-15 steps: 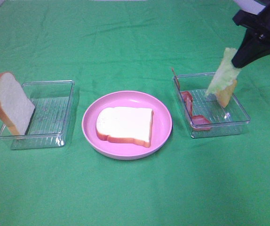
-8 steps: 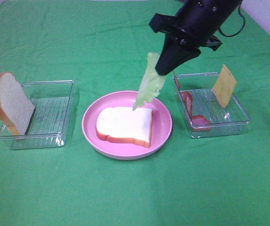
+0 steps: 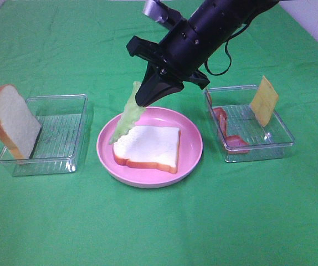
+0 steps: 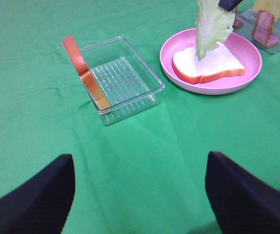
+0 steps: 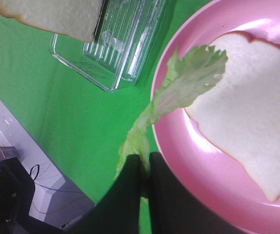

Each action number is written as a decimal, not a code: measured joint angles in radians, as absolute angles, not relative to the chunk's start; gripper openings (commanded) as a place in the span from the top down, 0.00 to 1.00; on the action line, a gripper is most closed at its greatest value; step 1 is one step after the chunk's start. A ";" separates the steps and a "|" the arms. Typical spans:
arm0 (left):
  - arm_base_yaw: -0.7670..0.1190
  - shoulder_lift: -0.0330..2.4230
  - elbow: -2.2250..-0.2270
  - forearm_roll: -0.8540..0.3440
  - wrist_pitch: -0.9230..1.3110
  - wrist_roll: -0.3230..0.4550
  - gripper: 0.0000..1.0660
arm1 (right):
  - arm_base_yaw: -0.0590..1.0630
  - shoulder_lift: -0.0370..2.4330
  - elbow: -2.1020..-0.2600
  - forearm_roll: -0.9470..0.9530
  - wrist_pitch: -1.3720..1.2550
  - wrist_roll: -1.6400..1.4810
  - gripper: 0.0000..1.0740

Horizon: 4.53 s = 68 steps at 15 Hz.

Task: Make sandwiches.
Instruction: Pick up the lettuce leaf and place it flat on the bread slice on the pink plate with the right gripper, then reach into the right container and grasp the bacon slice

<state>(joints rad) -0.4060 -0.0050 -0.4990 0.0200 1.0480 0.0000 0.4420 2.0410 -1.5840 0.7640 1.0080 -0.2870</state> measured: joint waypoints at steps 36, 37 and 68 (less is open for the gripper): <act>-0.406 -0.005 -0.499 0.020 1.048 0.000 0.33 | 0.408 1.941 -1.584 0.090 1.181 0.009 0.29; -0.406 -0.005 -0.499 0.020 1.048 0.000 0.33 | 0.391 1.943 -1.584 0.095 1.172 0.009 0.30; -0.406 -0.005 -0.499 0.020 1.048 0.000 0.33 | 0.325 2.080 -1.584 0.120 1.023 0.033 1.00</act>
<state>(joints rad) -0.4060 -0.0050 -0.4990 0.0200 1.0480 0.0000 0.3250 2.0800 -1.5840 0.1200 1.0230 0.0330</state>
